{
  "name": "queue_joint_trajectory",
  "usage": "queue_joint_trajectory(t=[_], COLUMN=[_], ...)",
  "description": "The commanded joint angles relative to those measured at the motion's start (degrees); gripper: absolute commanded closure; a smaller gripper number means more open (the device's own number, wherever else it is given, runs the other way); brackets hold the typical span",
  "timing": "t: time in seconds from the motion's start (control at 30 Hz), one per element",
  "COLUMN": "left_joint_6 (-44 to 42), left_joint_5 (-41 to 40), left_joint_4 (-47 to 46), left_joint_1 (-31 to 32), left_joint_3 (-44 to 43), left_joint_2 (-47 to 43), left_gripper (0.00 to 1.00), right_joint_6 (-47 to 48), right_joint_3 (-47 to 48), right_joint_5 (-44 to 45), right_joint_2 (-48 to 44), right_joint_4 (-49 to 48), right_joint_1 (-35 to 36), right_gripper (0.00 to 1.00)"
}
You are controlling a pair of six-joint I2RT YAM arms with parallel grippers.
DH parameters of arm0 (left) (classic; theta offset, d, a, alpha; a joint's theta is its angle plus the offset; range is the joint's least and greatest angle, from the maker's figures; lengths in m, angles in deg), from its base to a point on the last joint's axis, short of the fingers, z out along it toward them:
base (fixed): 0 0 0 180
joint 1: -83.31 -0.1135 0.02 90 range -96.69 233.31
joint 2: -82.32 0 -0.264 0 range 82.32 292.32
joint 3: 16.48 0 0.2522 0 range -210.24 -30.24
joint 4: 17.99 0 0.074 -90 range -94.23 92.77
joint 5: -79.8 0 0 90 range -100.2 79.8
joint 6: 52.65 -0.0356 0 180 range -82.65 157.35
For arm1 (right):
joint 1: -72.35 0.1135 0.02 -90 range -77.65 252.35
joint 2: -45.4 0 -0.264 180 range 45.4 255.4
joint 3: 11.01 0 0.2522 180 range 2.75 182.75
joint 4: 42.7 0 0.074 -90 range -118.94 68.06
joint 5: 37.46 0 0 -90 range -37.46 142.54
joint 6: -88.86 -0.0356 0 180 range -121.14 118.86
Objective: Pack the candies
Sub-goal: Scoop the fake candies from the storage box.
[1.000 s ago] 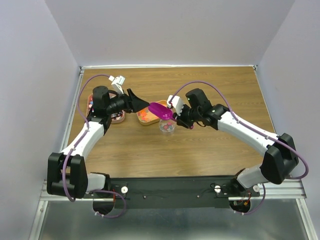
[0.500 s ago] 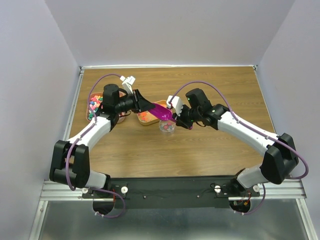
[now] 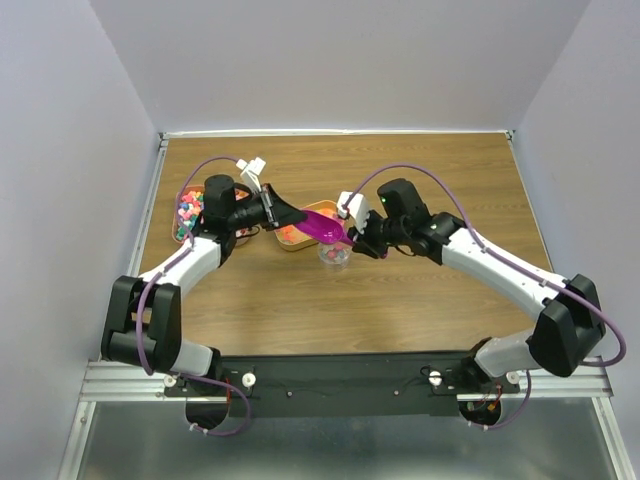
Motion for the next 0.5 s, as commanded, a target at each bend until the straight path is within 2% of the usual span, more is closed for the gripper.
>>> queue_joint_trajectory(t=[0.0, 0.03, 0.07, 0.13, 0.47], left_joint_6=[10.2, 12.2, 16.5, 19.8, 36.4], left_joint_5=[4.3, 5.0, 5.6, 6.8, 10.2], left_joint_4=[-10.0, -12.1, -14.3, -19.5, -37.1], left_joint_1=[-2.1, -3.1, -3.5, -4.7, -7.5], left_joint_3=[4.5, 5.3, 6.1, 8.0, 13.7], left_joint_2=[-0.6, -0.6, -0.6, -0.4, 0.1], left_gripper=[1.00, 1.00, 1.00, 1.00, 1.00], right_joint_6=[-1.8, -2.0, -2.5, -3.0, -3.4], right_joint_3=[-0.9, -1.0, -1.0, -1.4, -1.5], right_joint_5=[-4.5, -5.4, -5.9, -7.9, -15.3], right_joint_2=[-3.8, -4.4, -4.8, -5.5, -6.3], right_joint_4=[-6.8, -8.0, -8.7, -11.1, -13.6], right_joint_1=[0.4, 0.4, 0.3, 0.1, -2.7], right_gripper=[0.70, 0.63, 0.59, 0.50, 0.48])
